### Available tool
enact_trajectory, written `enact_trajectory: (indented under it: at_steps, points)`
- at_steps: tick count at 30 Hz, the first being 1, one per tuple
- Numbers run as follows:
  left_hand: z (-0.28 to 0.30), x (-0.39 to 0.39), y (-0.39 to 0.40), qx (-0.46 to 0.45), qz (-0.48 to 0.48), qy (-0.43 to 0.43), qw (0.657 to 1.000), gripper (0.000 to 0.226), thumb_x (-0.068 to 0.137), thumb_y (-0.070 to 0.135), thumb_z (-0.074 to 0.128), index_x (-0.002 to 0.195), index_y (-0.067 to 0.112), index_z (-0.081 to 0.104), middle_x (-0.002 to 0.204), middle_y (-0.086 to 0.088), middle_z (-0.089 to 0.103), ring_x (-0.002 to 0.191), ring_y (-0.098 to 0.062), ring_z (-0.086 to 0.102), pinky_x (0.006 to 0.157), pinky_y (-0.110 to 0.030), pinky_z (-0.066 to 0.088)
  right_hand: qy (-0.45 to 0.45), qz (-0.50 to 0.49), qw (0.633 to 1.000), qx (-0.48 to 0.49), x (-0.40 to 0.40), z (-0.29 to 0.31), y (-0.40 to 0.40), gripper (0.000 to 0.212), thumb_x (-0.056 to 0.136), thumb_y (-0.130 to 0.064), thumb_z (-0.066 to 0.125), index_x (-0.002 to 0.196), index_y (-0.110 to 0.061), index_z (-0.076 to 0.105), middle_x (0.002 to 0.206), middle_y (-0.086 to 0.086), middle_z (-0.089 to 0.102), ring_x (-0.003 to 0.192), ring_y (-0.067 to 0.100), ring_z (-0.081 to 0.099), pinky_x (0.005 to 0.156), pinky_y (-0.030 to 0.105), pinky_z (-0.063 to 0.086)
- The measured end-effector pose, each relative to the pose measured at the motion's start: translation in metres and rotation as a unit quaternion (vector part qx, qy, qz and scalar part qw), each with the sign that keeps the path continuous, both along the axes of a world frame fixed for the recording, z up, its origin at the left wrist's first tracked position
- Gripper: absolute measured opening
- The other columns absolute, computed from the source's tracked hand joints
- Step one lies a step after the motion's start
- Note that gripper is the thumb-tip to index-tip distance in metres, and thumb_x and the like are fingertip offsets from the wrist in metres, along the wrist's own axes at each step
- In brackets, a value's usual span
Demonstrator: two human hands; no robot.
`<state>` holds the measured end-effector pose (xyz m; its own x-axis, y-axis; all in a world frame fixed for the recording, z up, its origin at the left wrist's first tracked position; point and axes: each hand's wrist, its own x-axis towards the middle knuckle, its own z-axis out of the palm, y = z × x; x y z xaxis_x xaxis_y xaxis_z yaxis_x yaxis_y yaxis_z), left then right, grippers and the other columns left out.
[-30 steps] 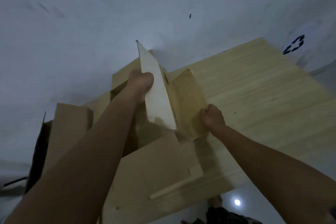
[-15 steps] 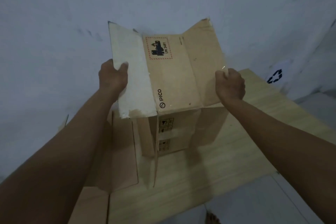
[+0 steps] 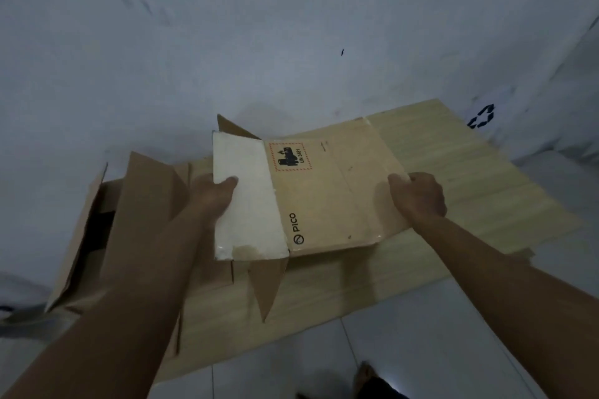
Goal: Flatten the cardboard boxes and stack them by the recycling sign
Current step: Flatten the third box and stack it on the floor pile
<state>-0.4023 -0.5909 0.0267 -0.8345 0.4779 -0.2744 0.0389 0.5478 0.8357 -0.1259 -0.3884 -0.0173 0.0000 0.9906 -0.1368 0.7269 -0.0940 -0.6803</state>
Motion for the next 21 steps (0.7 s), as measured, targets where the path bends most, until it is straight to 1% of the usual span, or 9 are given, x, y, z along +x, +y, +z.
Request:
enact_trajectory:
  at_steps: [3, 6, 8, 10, 11, 13, 16, 18, 21]
  points:
    - [-0.025, 0.02, -0.01, -0.011, 0.029, -0.021, 0.999, 0.045, 0.093, 0.031, 0.063, 0.124, 0.0, 0.061, 0.118, -0.016, 0.064, 0.106, -0.034, 0.062, 0.095, -0.044, 0.051, -0.021, 0.006, 0.999, -0.024, 0.018, -0.024, -0.009, 0.048, 0.08, -0.053, 0.057, 0.108, -0.016, 0.071, 0.109, 0.012, 0.07, 0.1, 0.035, 0.065, 0.086, 0.04, 0.051]
    - [-0.052, 0.042, -0.024, -0.033, 0.053, -0.03, 0.998, 0.042, 0.087, 0.037, 0.063, 0.116, 0.007, 0.065, 0.112, -0.012, 0.067, 0.098, -0.03, 0.064, 0.092, -0.043, 0.053, -0.04, 0.029, 0.997, -0.052, 0.03, -0.047, -0.016, 0.042, 0.083, -0.047, 0.055, 0.114, -0.021, 0.066, 0.117, 0.013, 0.066, 0.105, 0.036, 0.061, 0.086, 0.039, 0.046]
    - [-0.074, 0.059, -0.032, -0.048, 0.064, -0.037, 0.996, 0.039, 0.089, 0.035, 0.061, 0.117, 0.008, 0.065, 0.112, -0.007, 0.065, 0.1, -0.03, 0.062, 0.09, -0.038, 0.051, -0.06, 0.055, 0.994, -0.073, 0.036, -0.063, -0.022, 0.041, 0.085, -0.043, 0.053, 0.12, -0.023, 0.062, 0.12, 0.014, 0.063, 0.108, 0.036, 0.059, 0.084, 0.038, 0.043]
    - [-0.092, 0.076, -0.037, -0.068, 0.078, -0.028, 0.994, 0.039, 0.094, 0.028, 0.058, 0.125, 0.005, 0.061, 0.112, -0.007, 0.062, 0.107, -0.031, 0.059, 0.085, -0.032, 0.045, -0.077, 0.082, 0.99, -0.085, 0.041, -0.079, -0.027, 0.042, 0.089, -0.041, 0.05, 0.126, -0.023, 0.058, 0.122, 0.016, 0.062, 0.108, 0.036, 0.059, 0.082, 0.038, 0.039]
    - [-0.1, 0.084, -0.037, -0.074, 0.09, -0.023, 0.993, 0.04, 0.095, 0.027, 0.057, 0.128, 0.003, 0.059, 0.117, -0.01, 0.062, 0.11, -0.033, 0.058, 0.085, -0.033, 0.045, -0.086, 0.095, 0.988, -0.089, 0.042, -0.088, -0.03, 0.042, 0.091, -0.04, 0.048, 0.129, -0.023, 0.056, 0.122, 0.017, 0.061, 0.108, 0.037, 0.058, 0.082, 0.039, 0.039]
    - [-0.118, 0.097, -0.038, -0.085, 0.115, -0.03, 0.989, 0.043, 0.096, 0.028, 0.056, 0.131, 0.003, 0.057, 0.125, -0.015, 0.062, 0.113, -0.035, 0.058, 0.091, -0.038, 0.048, -0.106, 0.118, 0.982, -0.098, 0.046, -0.106, -0.034, 0.044, 0.094, -0.04, 0.044, 0.134, -0.023, 0.051, 0.123, 0.019, 0.06, 0.108, 0.038, 0.058, 0.084, 0.041, 0.04]
    - [-0.14, 0.108, -0.038, -0.11, 0.15, -0.034, 0.982, 0.047, 0.093, 0.035, 0.056, 0.13, 0.006, 0.058, 0.125, -0.016, 0.063, 0.112, -0.036, 0.059, 0.096, -0.044, 0.049, -0.119, 0.124, 0.979, -0.114, 0.052, -0.126, -0.035, 0.042, 0.098, -0.037, 0.041, 0.136, -0.021, 0.048, 0.121, 0.021, 0.06, 0.107, 0.038, 0.058, 0.08, 0.039, 0.036]
    - [-0.153, 0.111, -0.037, -0.133, 0.159, -0.021, 0.978, 0.05, 0.093, 0.039, 0.056, 0.131, 0.006, 0.056, 0.126, -0.017, 0.062, 0.114, -0.037, 0.058, 0.098, -0.046, 0.048, -0.119, 0.125, 0.977, -0.123, 0.054, -0.136, -0.031, 0.043, 0.099, -0.034, 0.04, 0.138, -0.018, 0.047, 0.121, 0.021, 0.06, 0.108, 0.037, 0.058, 0.08, 0.038, 0.038]
    - [-0.17, 0.11, -0.034, -0.193, 0.154, -0.005, 0.969, 0.059, 0.093, 0.039, 0.056, 0.137, 0.001, 0.044, 0.133, -0.021, 0.054, 0.121, -0.041, 0.052, 0.101, -0.046, 0.043, -0.132, 0.139, 0.973, -0.131, 0.056, -0.149, -0.02, 0.047, 0.098, -0.032, 0.045, 0.141, -0.012, 0.046, 0.132, 0.018, 0.054, 0.119, 0.035, 0.053, 0.092, 0.041, 0.043]
